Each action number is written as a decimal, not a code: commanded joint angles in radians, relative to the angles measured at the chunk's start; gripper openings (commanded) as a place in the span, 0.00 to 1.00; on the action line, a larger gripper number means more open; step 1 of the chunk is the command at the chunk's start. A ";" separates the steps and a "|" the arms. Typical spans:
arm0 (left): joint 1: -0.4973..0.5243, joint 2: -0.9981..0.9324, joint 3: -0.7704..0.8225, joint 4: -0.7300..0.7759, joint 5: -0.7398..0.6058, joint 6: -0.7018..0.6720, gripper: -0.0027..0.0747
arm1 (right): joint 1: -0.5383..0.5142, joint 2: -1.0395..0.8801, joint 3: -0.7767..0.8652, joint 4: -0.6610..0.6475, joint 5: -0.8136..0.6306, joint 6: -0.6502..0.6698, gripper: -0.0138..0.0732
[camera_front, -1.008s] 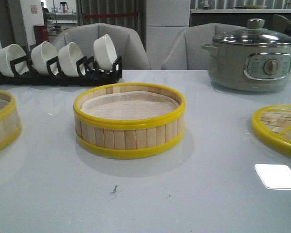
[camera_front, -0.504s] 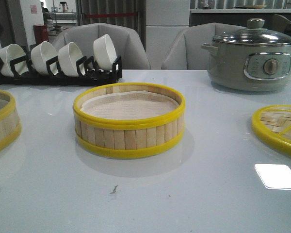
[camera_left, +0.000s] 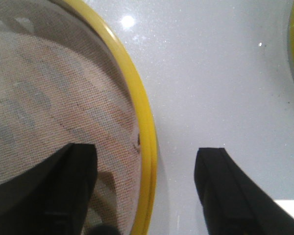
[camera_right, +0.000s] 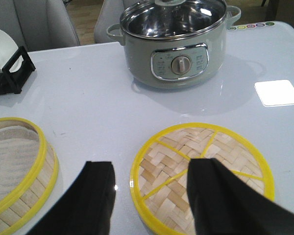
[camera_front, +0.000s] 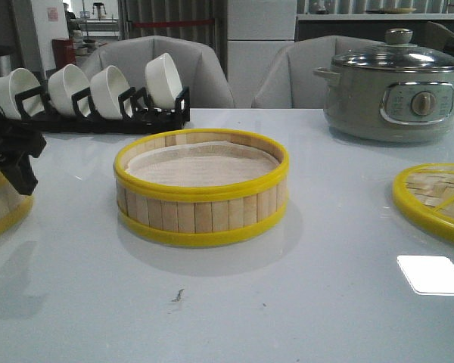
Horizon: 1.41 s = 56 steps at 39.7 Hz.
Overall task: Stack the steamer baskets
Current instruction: 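Lower the left gripper and grasp the rim of the side steamer basket, then lift the basket with the left gripper and set it onto the centre basket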
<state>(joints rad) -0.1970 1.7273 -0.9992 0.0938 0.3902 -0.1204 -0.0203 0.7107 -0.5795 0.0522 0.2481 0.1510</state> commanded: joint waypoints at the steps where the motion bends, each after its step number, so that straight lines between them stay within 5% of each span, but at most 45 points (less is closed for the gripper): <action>1: -0.005 -0.026 -0.032 -0.006 -0.050 0.000 0.66 | 0.000 0.002 -0.038 0.000 -0.080 -0.001 0.67; 6: -0.005 -0.030 -0.032 -0.007 -0.032 0.000 0.57 | 0.000 0.002 -0.038 0.000 -0.080 -0.001 0.67; 12: -0.007 -0.046 -0.057 -0.007 0.006 0.000 0.13 | 0.000 0.002 -0.038 0.000 -0.080 -0.001 0.67; 28: -0.147 -0.059 -0.415 -0.013 0.270 -0.006 0.15 | 0.000 0.002 -0.038 0.000 -0.082 -0.001 0.67; 43: -0.491 0.020 -0.650 -0.015 0.292 -0.006 0.15 | 0.000 0.002 -0.038 0.000 -0.082 -0.001 0.67; 56: -0.610 0.177 -0.747 -0.009 0.292 -0.006 0.15 | 0.000 0.002 -0.038 0.000 -0.081 -0.001 0.67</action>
<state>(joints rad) -0.7960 1.9372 -1.6916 0.0614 0.7486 -0.1271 -0.0203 0.7107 -0.5795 0.0522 0.2485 0.1525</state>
